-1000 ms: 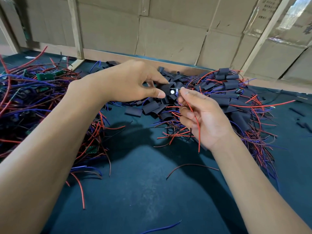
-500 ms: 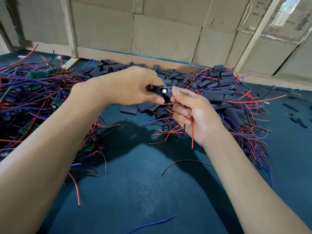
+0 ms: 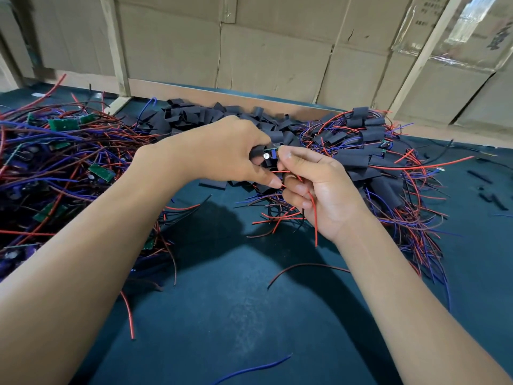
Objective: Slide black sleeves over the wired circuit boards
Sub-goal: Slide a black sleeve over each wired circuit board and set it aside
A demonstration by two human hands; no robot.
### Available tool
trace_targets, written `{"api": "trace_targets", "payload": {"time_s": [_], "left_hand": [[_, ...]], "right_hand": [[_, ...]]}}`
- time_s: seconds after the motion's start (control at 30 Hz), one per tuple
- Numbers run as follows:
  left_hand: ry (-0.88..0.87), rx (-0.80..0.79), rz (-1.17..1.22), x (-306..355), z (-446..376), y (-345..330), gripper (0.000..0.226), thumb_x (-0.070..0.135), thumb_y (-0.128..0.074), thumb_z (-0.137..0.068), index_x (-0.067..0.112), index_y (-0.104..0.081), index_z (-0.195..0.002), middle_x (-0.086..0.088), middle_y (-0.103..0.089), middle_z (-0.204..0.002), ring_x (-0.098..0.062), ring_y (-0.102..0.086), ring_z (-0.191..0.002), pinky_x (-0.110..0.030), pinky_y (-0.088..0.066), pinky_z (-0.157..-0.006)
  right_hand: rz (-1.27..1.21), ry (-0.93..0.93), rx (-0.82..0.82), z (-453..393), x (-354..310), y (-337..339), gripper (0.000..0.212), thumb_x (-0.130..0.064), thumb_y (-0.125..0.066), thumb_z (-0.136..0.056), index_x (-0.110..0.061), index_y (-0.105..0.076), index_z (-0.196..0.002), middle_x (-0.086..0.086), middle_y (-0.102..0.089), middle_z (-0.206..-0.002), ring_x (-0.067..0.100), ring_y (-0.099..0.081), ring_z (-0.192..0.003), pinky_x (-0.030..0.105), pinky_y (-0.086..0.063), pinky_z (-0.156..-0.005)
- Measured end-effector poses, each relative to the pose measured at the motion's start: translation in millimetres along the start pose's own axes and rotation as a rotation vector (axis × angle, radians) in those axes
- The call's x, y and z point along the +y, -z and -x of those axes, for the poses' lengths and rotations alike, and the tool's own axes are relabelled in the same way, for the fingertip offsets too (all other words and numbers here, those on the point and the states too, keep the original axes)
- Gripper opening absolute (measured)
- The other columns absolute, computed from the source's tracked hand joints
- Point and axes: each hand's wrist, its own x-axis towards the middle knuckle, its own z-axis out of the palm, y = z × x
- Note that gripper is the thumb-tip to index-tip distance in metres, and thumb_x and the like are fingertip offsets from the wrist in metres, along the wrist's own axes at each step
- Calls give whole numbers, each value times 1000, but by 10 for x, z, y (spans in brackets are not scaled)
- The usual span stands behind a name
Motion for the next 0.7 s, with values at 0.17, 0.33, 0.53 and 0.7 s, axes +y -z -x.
{"api": "trace_targets", "payload": {"time_s": [0.17, 0.33, 0.53, 0.7], "left_hand": [[-22, 26, 11, 34, 16, 16, 60, 67, -78, -66, 17, -46, -61, 3, -42, -51, -12, -39, -50, -21, -31, -48], [9, 3, 103, 39, 25, 43, 57, 65, -84, -56, 21, -48, -60, 9, -45, -43, -8, -42, -42, -20, -32, -46], [-33, 53, 3, 36, 5, 10, 56, 69, -79, -62, 20, -52, -65, 5, -44, -49, -9, -42, -51, -23, -28, -48], [-78, 40, 13, 92, 20, -2, 52, 60, -83, -65, 27, -44, -58, 7, -40, -49, -7, -40, -50, -19, -29, -47]], "right_hand": [[-42, -24, -49, 7, -2, -9, 10, -15, -70, -82, -6, -68, -85, 2, -59, -71, 5, -34, -39, 17, -23, -33], [-35, -35, -74, 14, -24, -10, 14, -21, -69, -82, -9, -65, -83, -1, -57, -71, 5, -30, -40, 17, -23, -33], [38, 28, -4, 39, -24, -71, 9, -12, -69, -89, -9, -71, -81, 1, -59, -67, 6, -32, -38, 15, -20, -35], [166, 78, 94, 51, 2, -95, 20, -18, -79, -86, -14, -64, -73, 1, -52, -60, 7, -33, -37, 16, -22, -36]]}}
